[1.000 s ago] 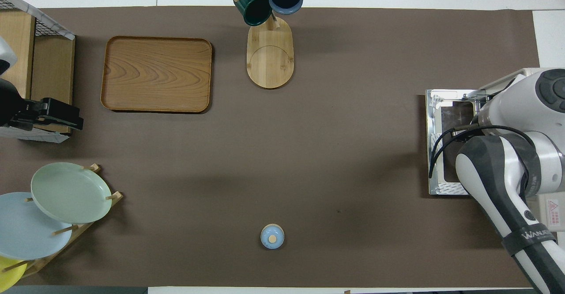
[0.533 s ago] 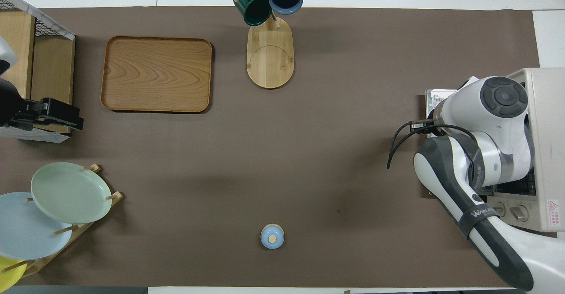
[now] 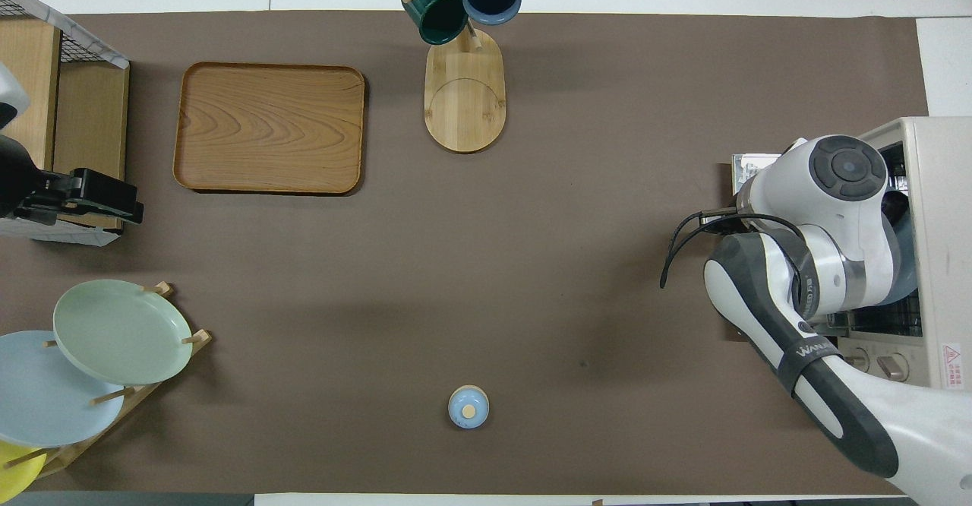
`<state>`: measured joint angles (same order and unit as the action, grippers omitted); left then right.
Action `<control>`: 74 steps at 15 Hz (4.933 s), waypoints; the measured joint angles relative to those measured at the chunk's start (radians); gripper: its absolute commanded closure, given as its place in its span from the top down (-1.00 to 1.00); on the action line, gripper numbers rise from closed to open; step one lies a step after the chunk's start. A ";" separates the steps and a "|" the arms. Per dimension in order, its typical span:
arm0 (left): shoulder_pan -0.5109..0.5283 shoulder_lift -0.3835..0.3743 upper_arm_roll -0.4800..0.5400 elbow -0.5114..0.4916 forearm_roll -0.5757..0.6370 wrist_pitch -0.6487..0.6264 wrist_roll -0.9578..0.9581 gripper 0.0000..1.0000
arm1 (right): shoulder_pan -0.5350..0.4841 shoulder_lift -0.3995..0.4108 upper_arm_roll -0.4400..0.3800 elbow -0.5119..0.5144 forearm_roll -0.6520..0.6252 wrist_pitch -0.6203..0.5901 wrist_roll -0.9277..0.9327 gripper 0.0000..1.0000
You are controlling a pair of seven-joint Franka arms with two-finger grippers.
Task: Put eggplant into oven
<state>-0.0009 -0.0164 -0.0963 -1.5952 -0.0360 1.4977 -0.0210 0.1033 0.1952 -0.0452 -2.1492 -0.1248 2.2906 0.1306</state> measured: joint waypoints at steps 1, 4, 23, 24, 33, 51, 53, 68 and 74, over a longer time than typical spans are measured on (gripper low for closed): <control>0.000 0.000 0.000 0.000 0.000 0.000 0.000 1.00 | -0.006 0.002 0.000 -0.005 0.000 0.004 0.000 -1.00; 0.000 0.000 0.000 0.000 0.000 0.000 0.000 1.00 | -0.009 0.003 0.000 -0.006 0.006 0.008 0.000 -1.00; 0.000 0.000 0.000 0.000 0.000 0.000 0.000 1.00 | -0.172 -0.104 -0.006 0.386 -0.059 -0.591 -0.360 -1.00; 0.000 0.000 0.000 0.000 0.000 0.000 0.000 1.00 | -0.171 -0.102 -0.005 0.447 -0.028 -0.649 -0.360 -1.00; 0.000 0.000 0.000 0.000 0.000 0.000 0.000 1.00 | -0.140 -0.095 0.029 0.588 0.059 -0.769 -0.255 1.00; 0.000 0.000 0.000 0.000 0.000 0.000 0.000 1.00 | -0.044 -0.174 -0.059 0.554 0.059 -0.810 -0.252 1.00; 0.000 0.000 0.000 0.000 0.000 0.000 0.000 1.00 | -0.044 -0.174 -0.060 0.554 0.059 -0.810 -0.250 1.00; 0.000 0.000 0.000 0.000 0.000 0.000 0.000 1.00 | -0.046 -0.176 -0.067 0.566 0.098 -0.805 -0.200 1.00; 0.000 0.000 0.000 0.000 0.000 0.000 0.000 1.00 | -0.050 -0.176 -0.069 0.568 0.104 -0.800 -0.200 1.00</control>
<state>-0.0005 -0.0164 -0.0965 -1.5952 -0.0360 1.4977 -0.0210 0.0529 0.0195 -0.1138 -1.5809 -0.0212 1.4902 -0.0689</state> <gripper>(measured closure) 0.000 0.000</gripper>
